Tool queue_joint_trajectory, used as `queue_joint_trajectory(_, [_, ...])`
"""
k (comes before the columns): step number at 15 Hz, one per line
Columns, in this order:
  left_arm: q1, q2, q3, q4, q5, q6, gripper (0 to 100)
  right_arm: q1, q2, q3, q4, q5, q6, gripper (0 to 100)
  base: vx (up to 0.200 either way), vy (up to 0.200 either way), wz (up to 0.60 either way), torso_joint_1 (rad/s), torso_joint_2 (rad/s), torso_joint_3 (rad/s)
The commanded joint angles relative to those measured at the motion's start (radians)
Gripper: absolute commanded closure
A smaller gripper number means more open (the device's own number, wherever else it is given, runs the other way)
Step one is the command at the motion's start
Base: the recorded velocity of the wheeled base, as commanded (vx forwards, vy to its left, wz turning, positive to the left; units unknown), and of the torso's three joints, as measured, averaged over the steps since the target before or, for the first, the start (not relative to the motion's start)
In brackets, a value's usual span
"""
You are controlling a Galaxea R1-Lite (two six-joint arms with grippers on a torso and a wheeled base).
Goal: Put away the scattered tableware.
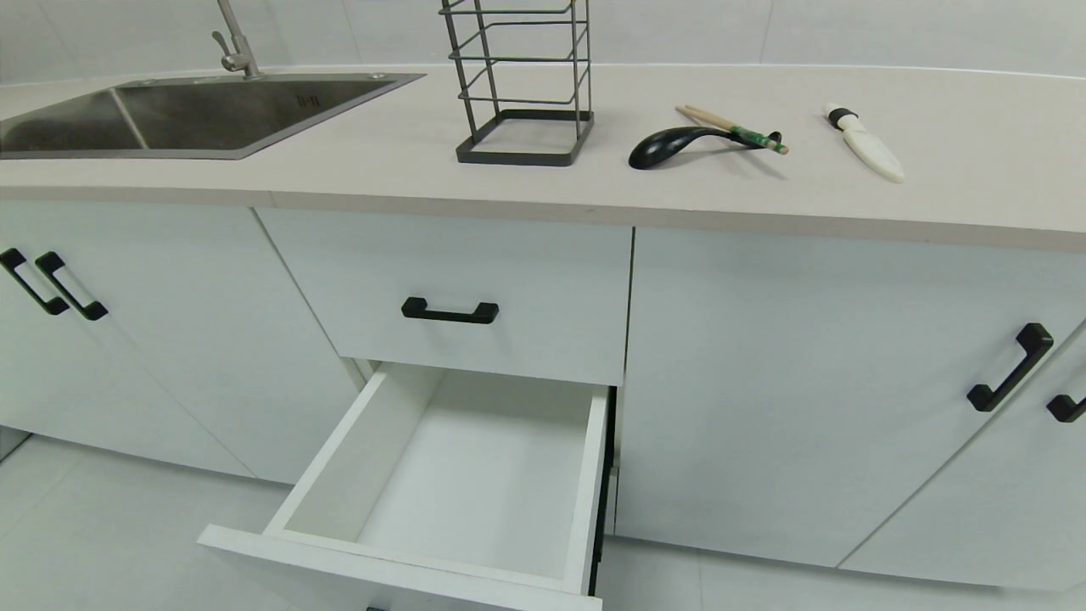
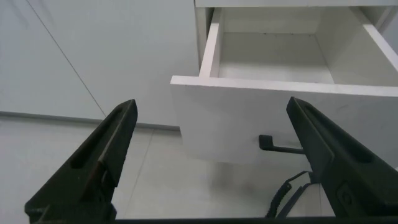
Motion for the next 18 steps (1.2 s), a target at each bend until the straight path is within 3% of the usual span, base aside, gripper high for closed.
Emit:
queue_joint_trajectory(1, [0.001, -0.002, 0.0, 0.0, 0.001, 0.0, 0, 0.0, 0.001, 0.0, 0.0, 0.001, 0.0, 100, 0.0, 0.0, 0.0, 0.0, 0.0, 0.0])
queue_joint_trajectory(4, [0.001, -0.002, 0.0, 0.0, 0.002, -0.007, 0, 0.0, 0.001, 0.0, 0.0, 0.001, -0.003, 100, 0.0, 0.0, 0.0, 0.0, 0.0, 0.0])
queue_joint_trajectory(7, [0.001, -0.002, 0.0, 0.0, 0.009, -0.076, 0, 0.0, 0.001, 0.0, 0.0, 0.001, 0.0, 100, 0.0, 0.0, 0.4, 0.006, 0.0, 0.002])
queue_joint_trajectory(15, [0.001, -0.002, 0.0, 0.0, 0.009, -0.076, 0, 0.0, 0.001, 0.0, 0.0, 0.001, -0.004, 100, 0.0, 0.0, 0.0, 0.0, 0.0, 0.0])
queue_joint_trajectory(18, [0.001, -0.002, 0.0, 0.0, 0.009, -0.076, 0, 0.0, 0.001, 0.0, 0.0, 0.001, -0.003, 100, 0.0, 0.0, 0.6, 0.005, 0.0, 0.002])
